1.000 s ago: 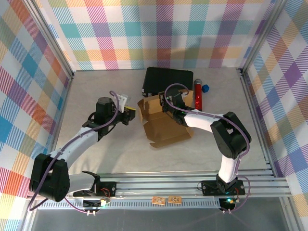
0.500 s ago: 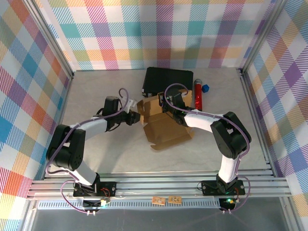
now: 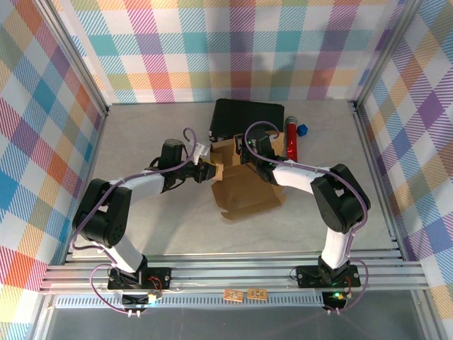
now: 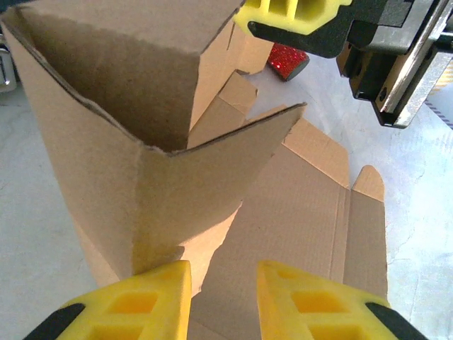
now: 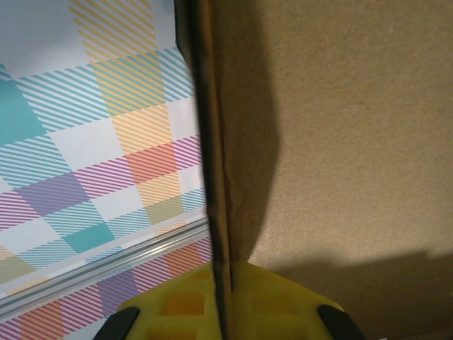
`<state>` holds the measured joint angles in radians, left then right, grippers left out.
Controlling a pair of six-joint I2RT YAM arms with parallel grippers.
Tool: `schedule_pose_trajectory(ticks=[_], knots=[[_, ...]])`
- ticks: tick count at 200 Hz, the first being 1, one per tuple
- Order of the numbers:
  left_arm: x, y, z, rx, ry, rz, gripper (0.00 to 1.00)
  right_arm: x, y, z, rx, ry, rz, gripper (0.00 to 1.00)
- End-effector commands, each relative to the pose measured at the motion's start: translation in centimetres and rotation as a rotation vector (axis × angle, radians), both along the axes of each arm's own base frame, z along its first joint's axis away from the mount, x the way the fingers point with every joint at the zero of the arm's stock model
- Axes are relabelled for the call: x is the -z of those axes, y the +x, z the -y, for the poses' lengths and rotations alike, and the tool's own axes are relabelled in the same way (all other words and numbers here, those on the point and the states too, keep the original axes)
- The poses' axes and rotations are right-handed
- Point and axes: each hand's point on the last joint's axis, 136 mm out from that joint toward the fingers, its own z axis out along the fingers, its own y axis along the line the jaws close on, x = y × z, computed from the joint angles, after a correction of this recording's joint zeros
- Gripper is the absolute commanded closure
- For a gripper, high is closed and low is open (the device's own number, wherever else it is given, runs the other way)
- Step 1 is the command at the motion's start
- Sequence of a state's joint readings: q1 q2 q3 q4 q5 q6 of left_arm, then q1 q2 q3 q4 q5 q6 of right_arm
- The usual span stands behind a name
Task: Fold the paper box
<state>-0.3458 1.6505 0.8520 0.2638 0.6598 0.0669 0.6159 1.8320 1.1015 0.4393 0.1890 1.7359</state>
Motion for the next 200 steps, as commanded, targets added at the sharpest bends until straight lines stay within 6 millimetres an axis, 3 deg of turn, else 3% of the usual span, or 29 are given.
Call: schedule_pose_trajectory(ticks=[1,38,81,200], knots=[[-1.5,1.2,1.3,0.009,-0.008,0.074,0.7,1.2,-0.4,-0.6,-0.031,-0.001,-0.034,1.0],[-0.6,2.5,1.1,-0.088,0.043,0.085,0.7,0.7,-0.5,-0.7,-0.04,-0.011,-0.005,1.0],[0.3,3.3,0.9,-0.189,0.112,0.106,0.7,1.4,-1.2,-0.4,-0.031,-0.018,0.017,1.0],[0.2,6.3,0.5,-0.384,0.104,0.176,0.7,4.1,-2.1,-0.1,-0.028,-0.022,0.015,1.0]])
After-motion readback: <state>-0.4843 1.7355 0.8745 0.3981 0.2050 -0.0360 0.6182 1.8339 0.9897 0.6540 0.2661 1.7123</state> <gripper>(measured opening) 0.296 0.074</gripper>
